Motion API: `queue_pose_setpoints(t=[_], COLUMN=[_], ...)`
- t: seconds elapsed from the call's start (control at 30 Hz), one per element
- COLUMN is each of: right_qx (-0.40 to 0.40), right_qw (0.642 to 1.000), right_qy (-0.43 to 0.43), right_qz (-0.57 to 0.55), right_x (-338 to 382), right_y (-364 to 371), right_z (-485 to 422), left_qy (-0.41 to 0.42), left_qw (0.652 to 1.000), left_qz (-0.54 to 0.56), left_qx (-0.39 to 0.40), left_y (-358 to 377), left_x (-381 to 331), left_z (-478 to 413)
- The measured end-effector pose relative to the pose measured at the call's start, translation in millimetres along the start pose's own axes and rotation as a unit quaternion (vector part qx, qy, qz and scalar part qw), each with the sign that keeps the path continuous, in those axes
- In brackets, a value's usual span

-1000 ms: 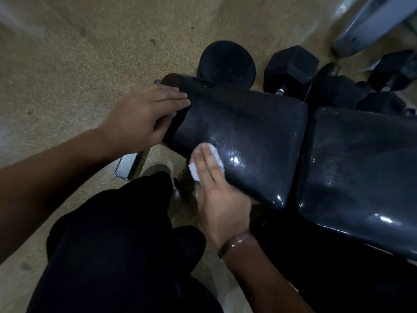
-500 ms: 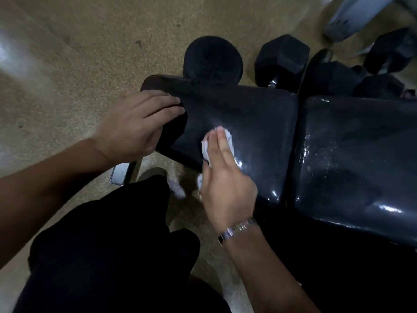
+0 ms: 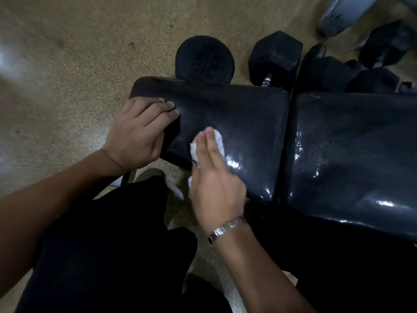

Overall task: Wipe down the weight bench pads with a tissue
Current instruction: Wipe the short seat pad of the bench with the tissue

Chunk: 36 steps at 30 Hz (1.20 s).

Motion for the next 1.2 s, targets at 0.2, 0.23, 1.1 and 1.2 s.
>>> queue_pose_setpoints(t=[0.2, 0.23, 1.1, 1.2], right_qx=[0.043, 0.043, 0.012, -0.019], right_qw=[0.998, 0.998, 0.999, 0.999], right_qy=[-0.042, -0.033, 0.017, 0.044], right_qz=[0.03, 0.02, 0.027, -0.004], right_x=[-10.2, -20.2, -60.1, -55.3], right_y=[1.3, -3.8, -15.6, -23.4], right_z=[27.2, 30.1, 45.0, 22.2], left_qy=[0.01, 0.024, 0.127, 0.115], left_qw=[1.0, 1.0, 0.99, 0.991], left_qz=[0.007, 0.007, -0.03, -0.048], left_qx=[0.009, 0.006, 0.049, 0.045], left_y=[-2.8, -4.5, 4.1, 8.2], left_x=[1.2, -0.3, -24.6, -24.7], left_z=[-2.0, -1.6, -9.6, -8.0])
Point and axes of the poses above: each hand's wrist, its own z-axis away from the middle knuckle, its own y-axis out of the palm, x = y × z, the point moved 8 cm from there along -z, towards the middle knuckle, and after that the axes turned 2 degrees about -y, right-handed, at the moved point
